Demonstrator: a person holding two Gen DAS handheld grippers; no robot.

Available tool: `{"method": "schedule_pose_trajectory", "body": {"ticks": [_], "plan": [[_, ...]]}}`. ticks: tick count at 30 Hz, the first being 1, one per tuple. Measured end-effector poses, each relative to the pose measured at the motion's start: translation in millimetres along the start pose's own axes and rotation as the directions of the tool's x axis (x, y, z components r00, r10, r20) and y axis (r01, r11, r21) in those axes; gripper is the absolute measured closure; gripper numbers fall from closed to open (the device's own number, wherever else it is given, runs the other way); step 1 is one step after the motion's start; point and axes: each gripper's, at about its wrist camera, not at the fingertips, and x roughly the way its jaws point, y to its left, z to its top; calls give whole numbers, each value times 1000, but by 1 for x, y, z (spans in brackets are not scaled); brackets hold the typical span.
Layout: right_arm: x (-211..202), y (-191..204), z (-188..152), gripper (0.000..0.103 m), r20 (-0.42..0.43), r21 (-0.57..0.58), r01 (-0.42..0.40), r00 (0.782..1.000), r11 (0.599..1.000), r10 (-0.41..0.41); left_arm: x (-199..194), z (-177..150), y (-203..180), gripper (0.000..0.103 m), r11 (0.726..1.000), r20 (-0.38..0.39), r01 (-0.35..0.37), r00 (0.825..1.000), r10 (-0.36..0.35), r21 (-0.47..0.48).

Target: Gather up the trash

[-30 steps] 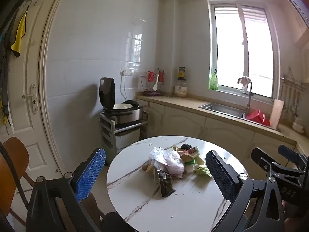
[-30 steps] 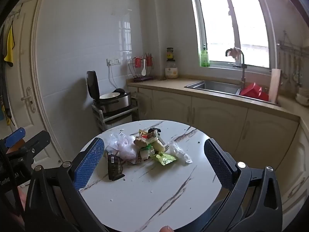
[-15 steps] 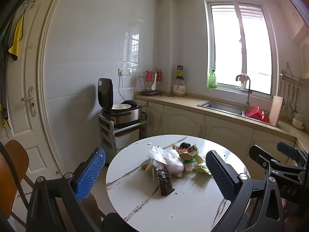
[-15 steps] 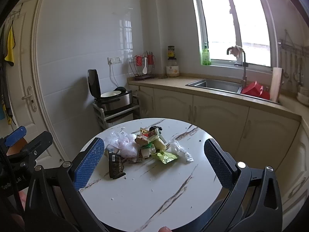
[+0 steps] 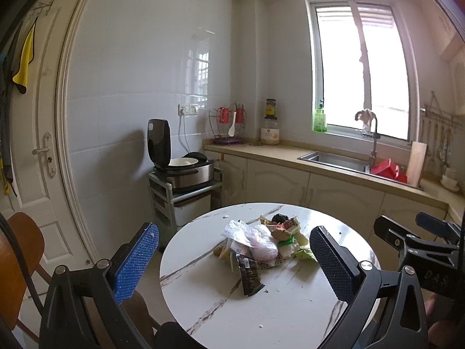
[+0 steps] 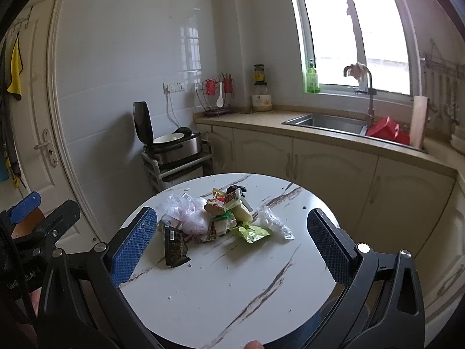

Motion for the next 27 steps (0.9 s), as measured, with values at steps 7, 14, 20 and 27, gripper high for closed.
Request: {"method": "schedule_pose_trajectory", "body": {"ticks": [7, 14, 20, 27], "plan": [[19, -8, 0, 0, -30, 4, 8, 1000, 1000, -8, 23, -7, -2, 1, 1000, -42, -2, 999, 3, 10], [60, -8, -7, 0, -102, -42, 2, 995, 999, -6, 68, -12, 0, 1, 1000, -136, 0, 991, 0, -1], [97, -9, -18, 0, -176, -61, 1, 984, 998, -12, 110, -22, 4, 1, 1000, -235, 10, 972, -11, -7], [138, -22, -28, 0, -260, -46, 4, 966, 999, -16, 156, -31, 14, 1, 999, -334, 20, 942, -28, -27]]}}
